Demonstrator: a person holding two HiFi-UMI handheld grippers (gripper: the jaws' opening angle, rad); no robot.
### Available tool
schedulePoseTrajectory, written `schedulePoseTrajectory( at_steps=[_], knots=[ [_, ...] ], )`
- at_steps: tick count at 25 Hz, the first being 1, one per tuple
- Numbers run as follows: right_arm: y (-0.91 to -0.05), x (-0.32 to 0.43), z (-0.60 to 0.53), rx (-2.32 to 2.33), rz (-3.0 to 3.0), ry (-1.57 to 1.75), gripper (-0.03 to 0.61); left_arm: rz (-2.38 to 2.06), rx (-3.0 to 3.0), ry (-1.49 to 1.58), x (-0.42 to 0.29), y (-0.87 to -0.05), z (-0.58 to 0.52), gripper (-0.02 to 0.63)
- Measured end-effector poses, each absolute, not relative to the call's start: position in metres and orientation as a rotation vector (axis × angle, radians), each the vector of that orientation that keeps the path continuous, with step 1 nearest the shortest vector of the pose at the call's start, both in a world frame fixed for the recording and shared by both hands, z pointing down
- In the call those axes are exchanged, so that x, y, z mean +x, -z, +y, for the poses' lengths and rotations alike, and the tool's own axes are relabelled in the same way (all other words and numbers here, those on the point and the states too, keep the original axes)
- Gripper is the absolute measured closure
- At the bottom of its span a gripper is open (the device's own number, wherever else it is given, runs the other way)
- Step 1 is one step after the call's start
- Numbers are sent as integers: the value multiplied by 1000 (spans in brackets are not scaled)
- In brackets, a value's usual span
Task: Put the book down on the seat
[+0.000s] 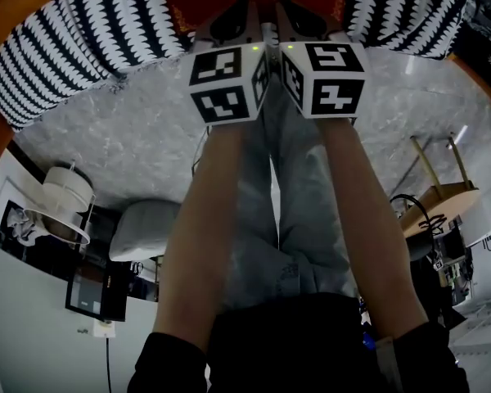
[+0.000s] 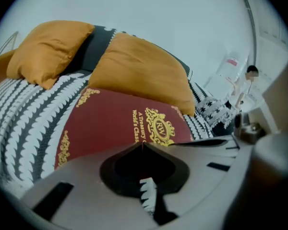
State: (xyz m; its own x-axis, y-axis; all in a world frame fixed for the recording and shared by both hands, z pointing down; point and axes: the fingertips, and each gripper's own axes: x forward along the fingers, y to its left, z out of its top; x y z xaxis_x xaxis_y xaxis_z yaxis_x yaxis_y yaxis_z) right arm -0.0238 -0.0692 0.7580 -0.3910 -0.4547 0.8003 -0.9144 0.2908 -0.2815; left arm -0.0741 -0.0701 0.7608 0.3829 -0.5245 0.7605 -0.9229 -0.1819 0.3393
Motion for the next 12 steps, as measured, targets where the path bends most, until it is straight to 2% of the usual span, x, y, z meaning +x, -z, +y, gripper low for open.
schedulePoseTrajectory(
  at_steps=[6,12],
  knots=[
    [-764,-12,-76,1178,-1999,-928,566,-1195,1888,-640,-52,-766,-76,600],
    [-728,-18,-78,1145,-2094,-901,566,-1177,2082,-689,-36,-722,-87,600]
  ],
)
